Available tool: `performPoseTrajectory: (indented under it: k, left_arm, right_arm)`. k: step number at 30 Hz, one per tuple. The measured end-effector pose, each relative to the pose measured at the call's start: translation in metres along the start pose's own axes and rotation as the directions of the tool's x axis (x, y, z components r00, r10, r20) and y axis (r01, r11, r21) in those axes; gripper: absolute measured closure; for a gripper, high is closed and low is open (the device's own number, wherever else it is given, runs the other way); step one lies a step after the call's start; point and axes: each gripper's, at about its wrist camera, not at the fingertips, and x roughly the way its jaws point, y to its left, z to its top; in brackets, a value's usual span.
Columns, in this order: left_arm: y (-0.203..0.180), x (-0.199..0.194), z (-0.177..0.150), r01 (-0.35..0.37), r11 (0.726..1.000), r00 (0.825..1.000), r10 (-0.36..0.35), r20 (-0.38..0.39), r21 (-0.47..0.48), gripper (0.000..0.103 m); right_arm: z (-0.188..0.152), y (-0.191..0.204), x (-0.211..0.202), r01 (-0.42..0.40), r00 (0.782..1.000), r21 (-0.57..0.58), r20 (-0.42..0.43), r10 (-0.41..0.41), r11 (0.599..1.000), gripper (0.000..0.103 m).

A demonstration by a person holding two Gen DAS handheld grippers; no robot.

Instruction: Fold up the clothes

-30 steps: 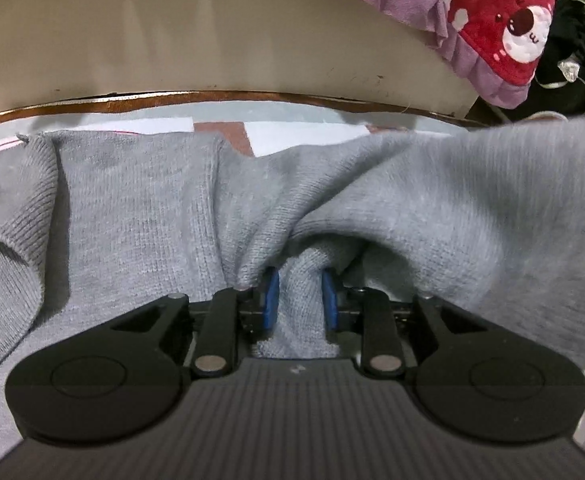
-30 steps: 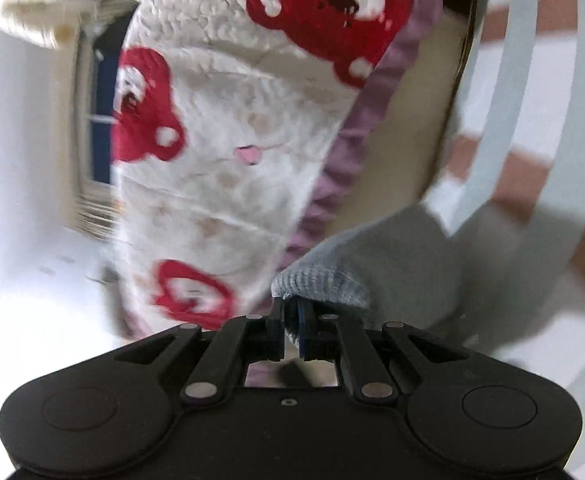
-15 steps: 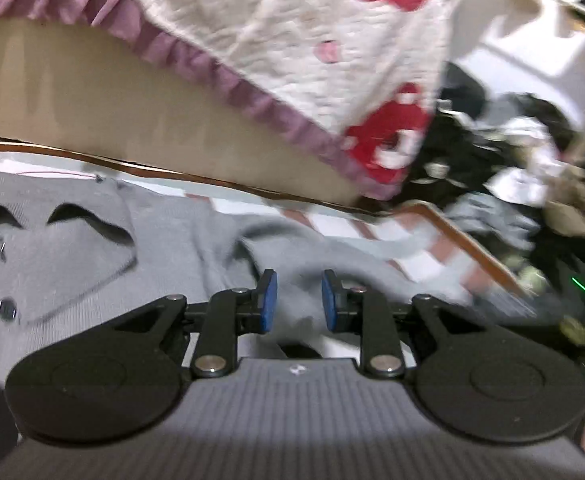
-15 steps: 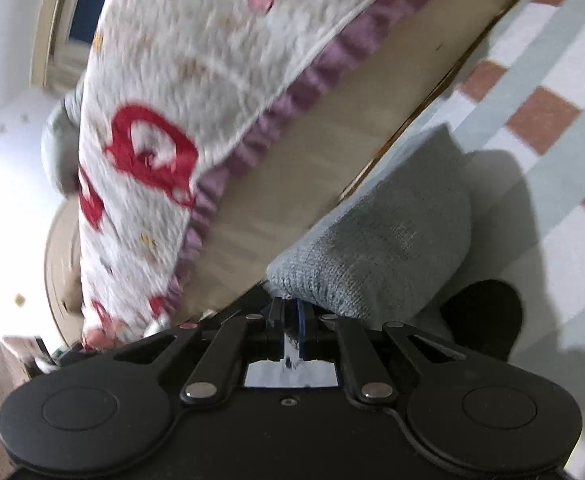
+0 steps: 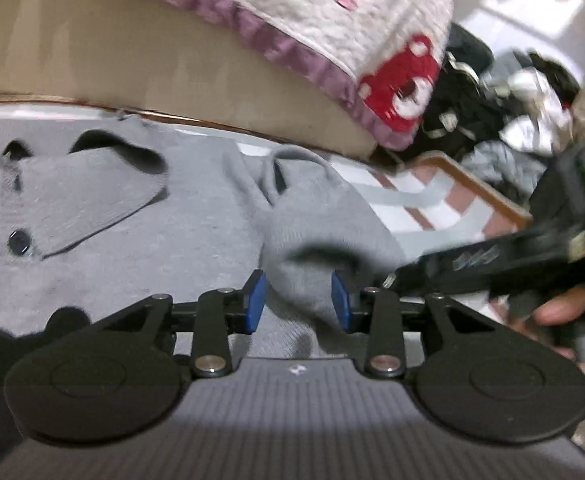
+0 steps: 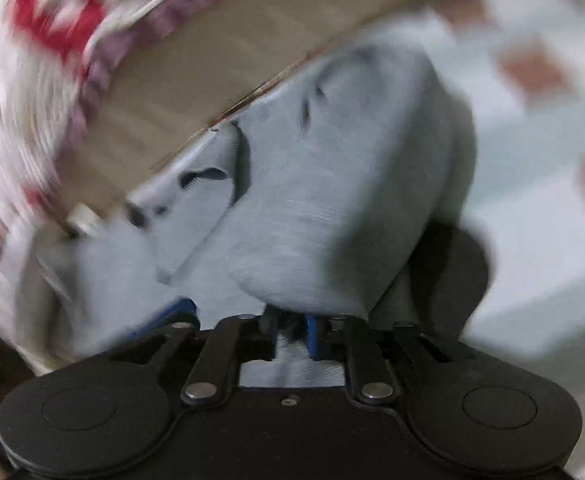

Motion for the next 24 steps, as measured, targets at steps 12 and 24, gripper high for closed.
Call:
performPoseTrajectory:
  k: [12, 24]
  left_arm:
    - [-0.037, 0.001, -0.006, 0.033, 0.999, 0.993, -0.032, 0.117, -0.001, 0.070]
    - [-0.070, 0.077, -0.012, -0.118, 0.950, 0.985, 0.150, -0.089, 0.290, 0.072]
  right_arm:
    - [0.002, -0.046, -0.013, -0.198, 0.977, 0.311, 0.137, 0.162, 0.929, 0.068]
    - [0.002, -0.057, 0.001, -0.264, 0.964, 0.424, 0.140, 0.225, 0.866, 0.055]
